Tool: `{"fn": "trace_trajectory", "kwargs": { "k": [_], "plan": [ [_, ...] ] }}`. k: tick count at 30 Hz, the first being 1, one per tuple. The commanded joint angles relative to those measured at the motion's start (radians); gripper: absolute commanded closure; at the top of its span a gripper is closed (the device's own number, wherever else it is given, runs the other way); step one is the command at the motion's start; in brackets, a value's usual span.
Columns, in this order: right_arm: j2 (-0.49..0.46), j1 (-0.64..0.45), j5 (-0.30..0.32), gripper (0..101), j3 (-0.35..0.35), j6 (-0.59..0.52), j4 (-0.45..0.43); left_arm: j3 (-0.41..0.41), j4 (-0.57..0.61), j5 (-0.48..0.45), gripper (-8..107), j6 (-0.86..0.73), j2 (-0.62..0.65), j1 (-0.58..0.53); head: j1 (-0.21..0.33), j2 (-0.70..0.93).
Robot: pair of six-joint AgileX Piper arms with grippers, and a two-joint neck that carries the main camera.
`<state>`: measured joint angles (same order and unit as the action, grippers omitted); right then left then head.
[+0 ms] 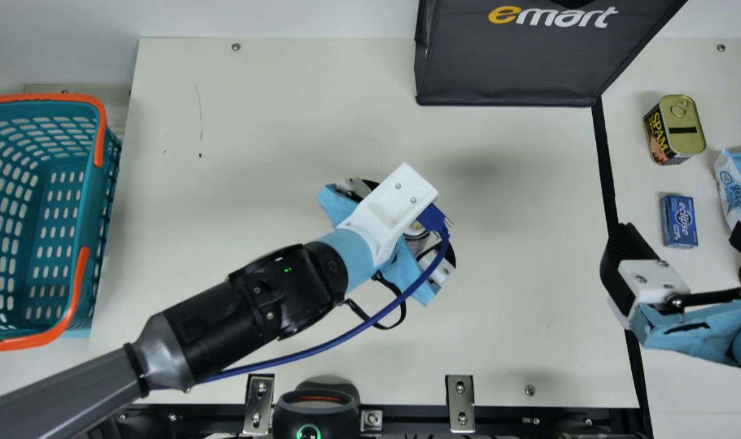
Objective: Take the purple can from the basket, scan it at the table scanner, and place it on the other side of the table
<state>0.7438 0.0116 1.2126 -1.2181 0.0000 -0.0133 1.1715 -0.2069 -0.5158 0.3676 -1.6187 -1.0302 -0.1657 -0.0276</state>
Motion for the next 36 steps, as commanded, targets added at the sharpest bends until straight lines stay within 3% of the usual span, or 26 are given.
{"fn": "trace_trajectory", "kwargs": {
  "k": [1,11,19,26,36],
  "plan": [
    [0.0,0.0,0.0,6,0.0,0.0,0.0,-0.002,0.027,0.003,9,-0.007,0.017,0.007,0.027,0.0],
    [0.0,0.0,0.0,6,0.0,0.0,0.0,-0.072,0.285,0.008,9,-0.143,0.196,0.077,0.027,0.0],
    [0.0,0.0,0.0,6,0.0,0.0,0.0,-0.161,0.434,-0.032,9,-0.243,0.399,0.209,0.027,0.0],
    [0.0,0.0,0.0,6,0.0,0.0,0.001,-0.239,0.47,-0.1,9,-0.283,0.574,0.366,0.027,0.0],
    [0.0,0.0,0.0,6,0.0,0.0,0.001,-0.281,0.413,-0.24,9,-0.315,0.781,0.596,0.027,0.0]
  ]
}}
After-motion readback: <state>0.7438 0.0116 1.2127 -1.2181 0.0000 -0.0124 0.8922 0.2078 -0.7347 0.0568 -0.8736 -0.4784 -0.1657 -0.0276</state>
